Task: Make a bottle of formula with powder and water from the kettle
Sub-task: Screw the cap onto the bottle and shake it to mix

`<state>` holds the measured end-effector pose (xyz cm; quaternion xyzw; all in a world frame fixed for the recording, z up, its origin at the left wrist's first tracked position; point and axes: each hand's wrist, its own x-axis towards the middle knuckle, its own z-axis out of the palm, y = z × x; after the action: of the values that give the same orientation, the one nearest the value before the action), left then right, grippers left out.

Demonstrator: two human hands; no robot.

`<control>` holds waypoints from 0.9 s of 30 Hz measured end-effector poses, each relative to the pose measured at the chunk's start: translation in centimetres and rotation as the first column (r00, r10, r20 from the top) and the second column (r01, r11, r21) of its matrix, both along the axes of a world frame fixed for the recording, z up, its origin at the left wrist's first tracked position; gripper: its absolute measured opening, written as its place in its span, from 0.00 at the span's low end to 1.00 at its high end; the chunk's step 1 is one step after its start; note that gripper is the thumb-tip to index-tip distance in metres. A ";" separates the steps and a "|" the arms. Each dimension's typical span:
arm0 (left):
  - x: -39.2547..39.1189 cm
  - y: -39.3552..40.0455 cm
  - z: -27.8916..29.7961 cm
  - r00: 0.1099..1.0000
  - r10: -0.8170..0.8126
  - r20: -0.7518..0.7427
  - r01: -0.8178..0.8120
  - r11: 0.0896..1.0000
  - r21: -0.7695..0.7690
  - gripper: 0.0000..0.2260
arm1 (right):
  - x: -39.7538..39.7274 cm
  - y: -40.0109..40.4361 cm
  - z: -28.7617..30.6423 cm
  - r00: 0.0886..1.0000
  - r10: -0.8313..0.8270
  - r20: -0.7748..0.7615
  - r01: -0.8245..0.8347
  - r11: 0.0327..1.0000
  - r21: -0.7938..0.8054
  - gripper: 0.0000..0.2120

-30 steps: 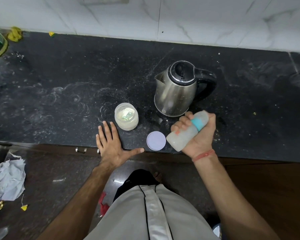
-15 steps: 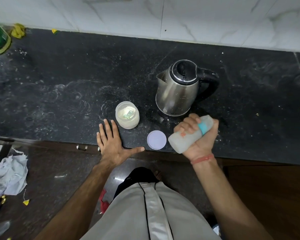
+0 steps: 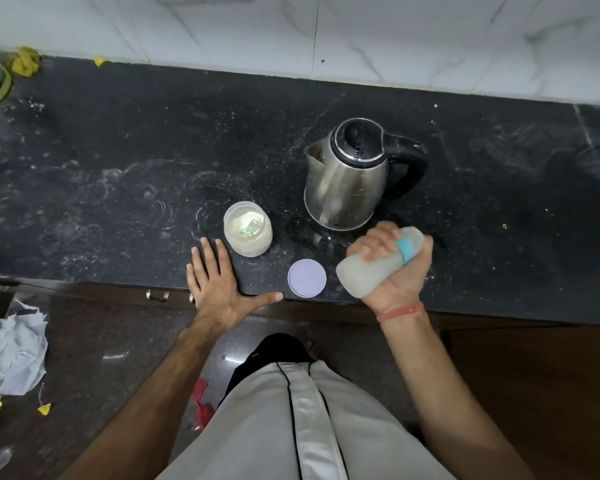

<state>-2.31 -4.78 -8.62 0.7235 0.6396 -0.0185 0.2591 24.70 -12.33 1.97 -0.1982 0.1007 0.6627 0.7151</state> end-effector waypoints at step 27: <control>-0.2 0.2 0.1 1.000 -0.020 -0.006 0.020 1.000 -0.003 0.83 | -0.7 0.6 -0.1 0.994 0.065 0.090 -0.056 0.994 -0.098 0.17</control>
<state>-2.47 -4.63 -8.53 0.7292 0.6333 -0.0243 0.2581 23.96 -11.70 1.88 -0.2659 0.0927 0.6686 0.6883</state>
